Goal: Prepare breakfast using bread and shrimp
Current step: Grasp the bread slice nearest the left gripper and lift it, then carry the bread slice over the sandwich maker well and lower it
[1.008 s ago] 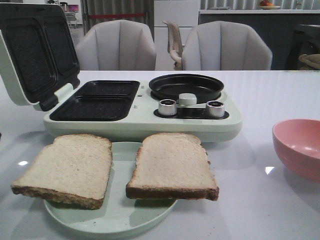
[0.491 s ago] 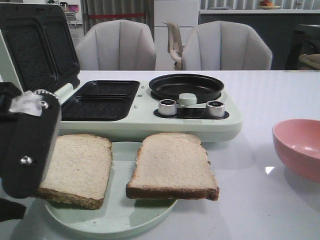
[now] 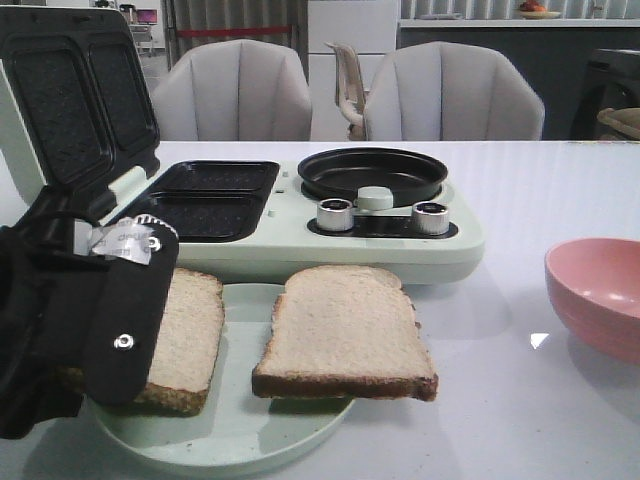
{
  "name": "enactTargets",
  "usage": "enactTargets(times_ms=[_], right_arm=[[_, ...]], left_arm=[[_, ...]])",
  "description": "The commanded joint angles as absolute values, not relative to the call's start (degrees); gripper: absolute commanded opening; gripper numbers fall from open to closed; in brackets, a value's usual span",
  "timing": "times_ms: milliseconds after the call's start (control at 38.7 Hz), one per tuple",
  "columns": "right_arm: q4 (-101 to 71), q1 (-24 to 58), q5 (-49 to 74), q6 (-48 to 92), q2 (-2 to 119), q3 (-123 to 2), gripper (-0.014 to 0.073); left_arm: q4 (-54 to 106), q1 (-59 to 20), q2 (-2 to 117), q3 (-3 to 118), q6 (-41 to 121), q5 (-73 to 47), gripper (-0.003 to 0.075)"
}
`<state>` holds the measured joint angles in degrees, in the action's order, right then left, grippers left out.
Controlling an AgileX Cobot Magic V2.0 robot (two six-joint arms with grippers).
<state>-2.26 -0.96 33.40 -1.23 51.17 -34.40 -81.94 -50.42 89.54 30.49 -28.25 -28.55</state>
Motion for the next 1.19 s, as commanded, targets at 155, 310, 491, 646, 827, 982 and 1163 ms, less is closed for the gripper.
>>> enactTargets(times_ms=[155, 310, 491, 646, 827, 982, 1163], right_arm=[[-2.03, -1.16, 30.01, -1.00, 50.80, -36.31, 0.0484], [-2.03, -1.16, 30.01, -1.00, 50.80, -36.31, 0.0484], [-2.03, -1.16, 30.01, -1.00, 50.80, -36.31, 0.0484], [-2.03, -1.16, 30.01, -1.00, 50.80, -36.31, 0.0484], [-2.03, -1.16, 30.01, -1.00, 50.80, -36.31, 0.0484], [-2.03, -1.16, 30.01, -1.00, 50.80, -36.31, 0.0484], [-2.03, -1.16, 30.01, -1.00, 50.80, -36.31, 0.0484]], left_arm=[[-79.45, -50.60, 85.85, 31.63, -29.23, -34.54, 0.0100], [-78.77, -51.31, 80.04, 31.63, -29.23, -37.64, 0.0099], [-82.72, -53.80, 70.90, 31.63, -29.23, -44.24, 0.0100], [-89.96, -53.95, 64.93, 32.61, -29.23, -44.62, 0.0099], [-92.43, -52.24, 65.23, 37.01, -29.23, -43.18, 0.0099], [-93.04, -47.14, 69.17, 42.41, -29.23, -36.43, 0.0099], [-93.14, -40.27, 76.34, 49.36, -29.23, -27.92, 0.0099]])
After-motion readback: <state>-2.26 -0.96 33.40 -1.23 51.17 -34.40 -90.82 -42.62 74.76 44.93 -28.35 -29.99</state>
